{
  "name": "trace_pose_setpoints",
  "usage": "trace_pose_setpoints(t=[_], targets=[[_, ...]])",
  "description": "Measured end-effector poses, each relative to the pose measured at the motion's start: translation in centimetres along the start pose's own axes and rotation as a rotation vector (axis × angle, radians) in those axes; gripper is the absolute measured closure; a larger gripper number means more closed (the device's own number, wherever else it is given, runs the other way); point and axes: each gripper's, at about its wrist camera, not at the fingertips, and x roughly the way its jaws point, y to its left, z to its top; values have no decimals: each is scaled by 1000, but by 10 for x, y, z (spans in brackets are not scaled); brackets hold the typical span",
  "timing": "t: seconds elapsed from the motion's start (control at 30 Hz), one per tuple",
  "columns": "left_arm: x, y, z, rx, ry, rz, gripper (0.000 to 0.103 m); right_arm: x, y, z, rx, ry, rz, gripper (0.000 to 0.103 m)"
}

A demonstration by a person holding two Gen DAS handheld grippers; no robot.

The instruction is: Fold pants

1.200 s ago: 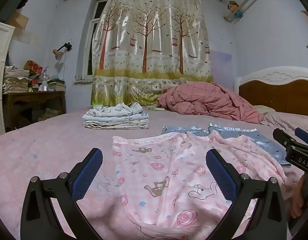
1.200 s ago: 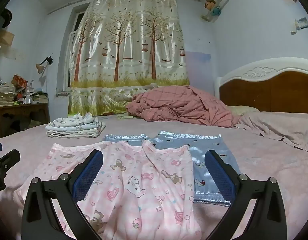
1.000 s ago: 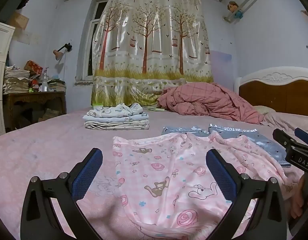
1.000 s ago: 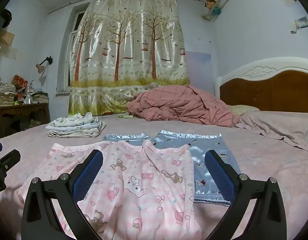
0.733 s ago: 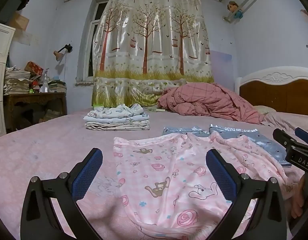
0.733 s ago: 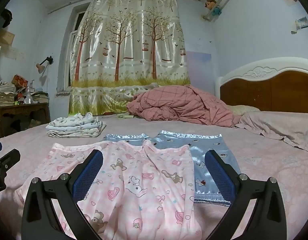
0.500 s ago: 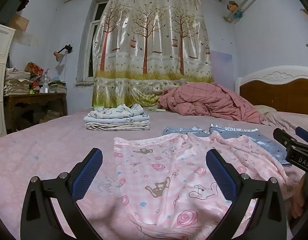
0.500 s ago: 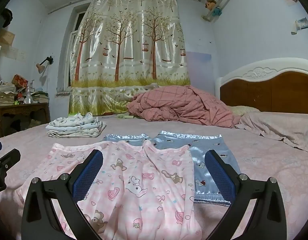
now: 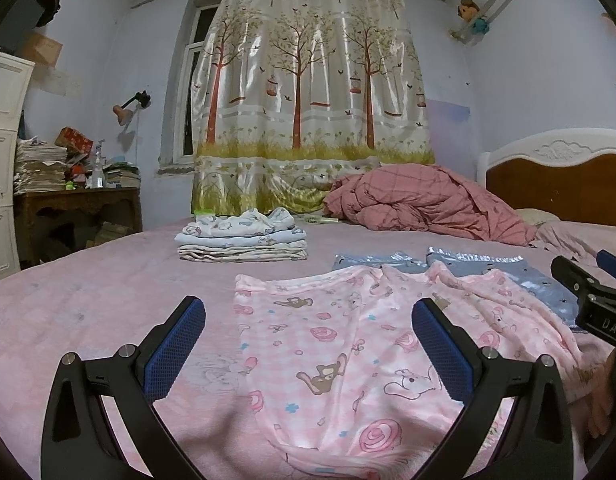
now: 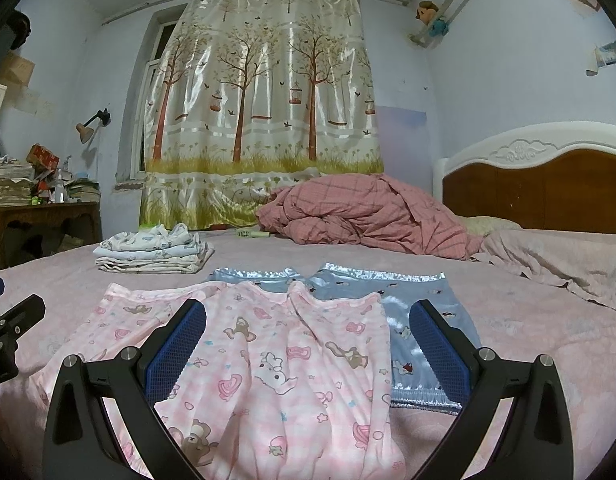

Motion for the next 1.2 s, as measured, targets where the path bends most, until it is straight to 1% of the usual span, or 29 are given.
trace_pose_setpoints(t=[0.1, 0.53, 0.67, 1.2], targets=[[-5, 8, 1, 4, -15, 8, 0, -1, 0, 0, -1, -1, 0, 1], [-16, -12, -4, 88, -90, 51, 0, -1, 6, 0, -13, -3, 2, 1], [-12, -14, -3, 100, -76, 59, 0, -3, 7, -1, -18, -4, 2, 1], [-9, -18, -6, 104, -76, 61, 0, 0, 9, 0, -23, 0, 2, 1]])
